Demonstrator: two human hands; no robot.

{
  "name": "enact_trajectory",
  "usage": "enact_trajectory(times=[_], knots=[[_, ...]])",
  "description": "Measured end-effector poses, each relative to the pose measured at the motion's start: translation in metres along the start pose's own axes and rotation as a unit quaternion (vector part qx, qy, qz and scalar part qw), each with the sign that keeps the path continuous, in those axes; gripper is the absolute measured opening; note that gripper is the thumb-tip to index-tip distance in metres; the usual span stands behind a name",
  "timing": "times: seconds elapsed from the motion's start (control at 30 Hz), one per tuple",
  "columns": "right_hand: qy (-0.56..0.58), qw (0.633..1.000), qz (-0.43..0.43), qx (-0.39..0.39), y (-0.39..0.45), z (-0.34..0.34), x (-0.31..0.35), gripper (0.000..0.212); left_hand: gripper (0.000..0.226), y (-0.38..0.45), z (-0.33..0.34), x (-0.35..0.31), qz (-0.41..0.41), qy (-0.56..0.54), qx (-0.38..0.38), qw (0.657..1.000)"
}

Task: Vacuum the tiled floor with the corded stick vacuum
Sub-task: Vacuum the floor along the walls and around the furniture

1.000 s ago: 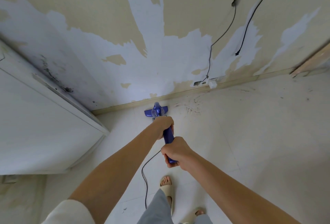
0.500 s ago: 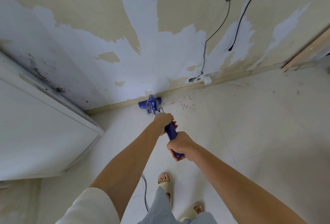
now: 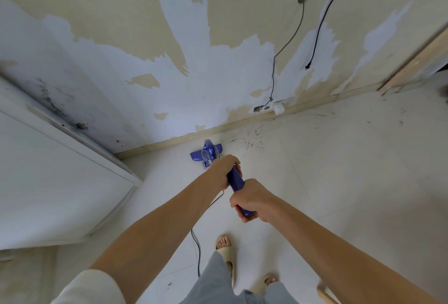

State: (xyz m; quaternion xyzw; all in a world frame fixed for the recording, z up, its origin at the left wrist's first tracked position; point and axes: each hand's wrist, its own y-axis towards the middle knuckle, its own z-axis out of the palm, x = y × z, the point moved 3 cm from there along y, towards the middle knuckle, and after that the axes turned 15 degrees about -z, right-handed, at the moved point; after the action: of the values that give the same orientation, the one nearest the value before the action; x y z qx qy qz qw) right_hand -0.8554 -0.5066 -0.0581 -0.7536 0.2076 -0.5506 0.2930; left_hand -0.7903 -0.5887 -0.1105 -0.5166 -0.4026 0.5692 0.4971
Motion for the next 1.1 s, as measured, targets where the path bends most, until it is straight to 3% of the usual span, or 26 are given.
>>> enact_trajectory(times=[0.33,0.6,0.8,1.1], knots=[[0.01,1.0,0.002,-0.024,0.039,0.024,0.0,0.015,0.014,0.024,-0.015,-0.027,0.007,-0.016,-0.012,1.0],[0.014,0.999,-0.006,-0.05,0.046,0.012,0.013,0.019,0.019,0.036,-0.013,-0.044,0.034,0.041,-0.046,0.998],[0.005,0.994,-0.01,-0.106,0.031,-0.024,-0.004,0.017,0.012,0.032,0.031,-0.037,0.041,0.077,-0.054,0.995],[0.036,0.992,0.0,-0.123,-0.015,-0.076,-0.062,0.019,0.013,0.035,0.11,0.016,0.032,0.124,-0.041,0.991]])
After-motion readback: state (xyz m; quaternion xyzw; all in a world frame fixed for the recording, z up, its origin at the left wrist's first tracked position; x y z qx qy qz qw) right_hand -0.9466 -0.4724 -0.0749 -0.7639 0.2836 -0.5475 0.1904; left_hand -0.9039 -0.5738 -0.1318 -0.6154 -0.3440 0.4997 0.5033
